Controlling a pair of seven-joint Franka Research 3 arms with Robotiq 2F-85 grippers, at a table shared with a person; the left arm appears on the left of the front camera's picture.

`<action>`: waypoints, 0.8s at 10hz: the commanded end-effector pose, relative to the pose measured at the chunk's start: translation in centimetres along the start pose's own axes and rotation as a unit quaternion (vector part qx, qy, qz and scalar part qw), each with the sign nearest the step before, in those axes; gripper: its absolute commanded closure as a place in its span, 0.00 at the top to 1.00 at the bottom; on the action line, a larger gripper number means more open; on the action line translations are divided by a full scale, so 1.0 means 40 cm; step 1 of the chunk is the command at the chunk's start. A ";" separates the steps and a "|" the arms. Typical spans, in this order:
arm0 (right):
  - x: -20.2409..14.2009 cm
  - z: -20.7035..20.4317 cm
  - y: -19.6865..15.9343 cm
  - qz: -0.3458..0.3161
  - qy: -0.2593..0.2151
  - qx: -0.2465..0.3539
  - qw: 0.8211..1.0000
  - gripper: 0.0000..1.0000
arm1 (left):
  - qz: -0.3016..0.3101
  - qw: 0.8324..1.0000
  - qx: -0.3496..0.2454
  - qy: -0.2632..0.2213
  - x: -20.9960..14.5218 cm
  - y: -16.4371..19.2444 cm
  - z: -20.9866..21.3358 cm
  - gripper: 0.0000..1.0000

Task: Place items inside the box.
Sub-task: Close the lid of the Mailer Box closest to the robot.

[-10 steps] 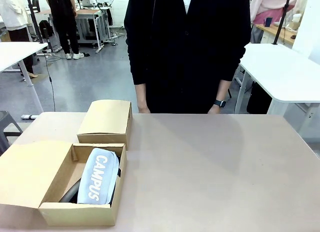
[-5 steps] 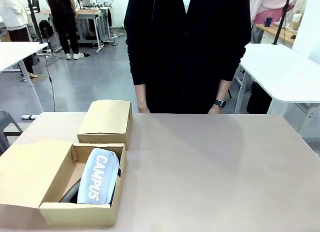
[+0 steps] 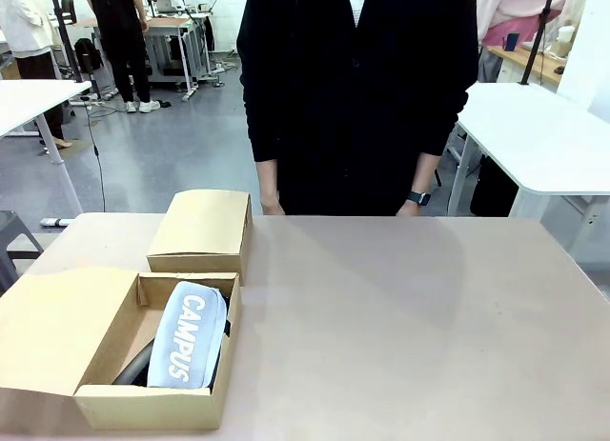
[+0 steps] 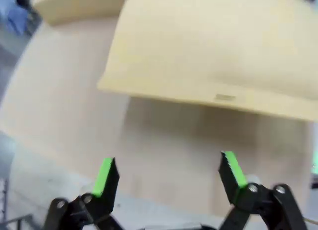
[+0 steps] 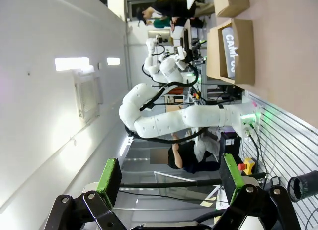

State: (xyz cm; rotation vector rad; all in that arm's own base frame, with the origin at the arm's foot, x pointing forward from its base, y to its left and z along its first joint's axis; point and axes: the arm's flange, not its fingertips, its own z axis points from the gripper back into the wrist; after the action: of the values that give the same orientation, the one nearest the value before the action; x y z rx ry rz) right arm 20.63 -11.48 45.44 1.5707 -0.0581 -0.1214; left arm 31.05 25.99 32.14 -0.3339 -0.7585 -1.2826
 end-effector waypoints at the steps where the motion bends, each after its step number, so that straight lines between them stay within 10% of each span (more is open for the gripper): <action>1: -0.004 0.000 0.016 0.002 -0.002 0.006 1.000 1.00 | 0.007 0.999 0.031 0.040 -0.023 -0.018 -0.053 1.00; 8: -0.004 0.000 0.016 0.002 -0.002 0.006 1.000 1.00 | -0.009 0.998 -0.027 -0.048 -0.006 -0.101 -0.204 1.00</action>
State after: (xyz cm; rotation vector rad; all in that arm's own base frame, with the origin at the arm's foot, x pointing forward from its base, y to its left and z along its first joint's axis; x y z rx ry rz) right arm 20.62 -11.49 45.44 1.5709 -0.0584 -0.1217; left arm 31.35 20.84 27.24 -0.4301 -0.7733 -1.2733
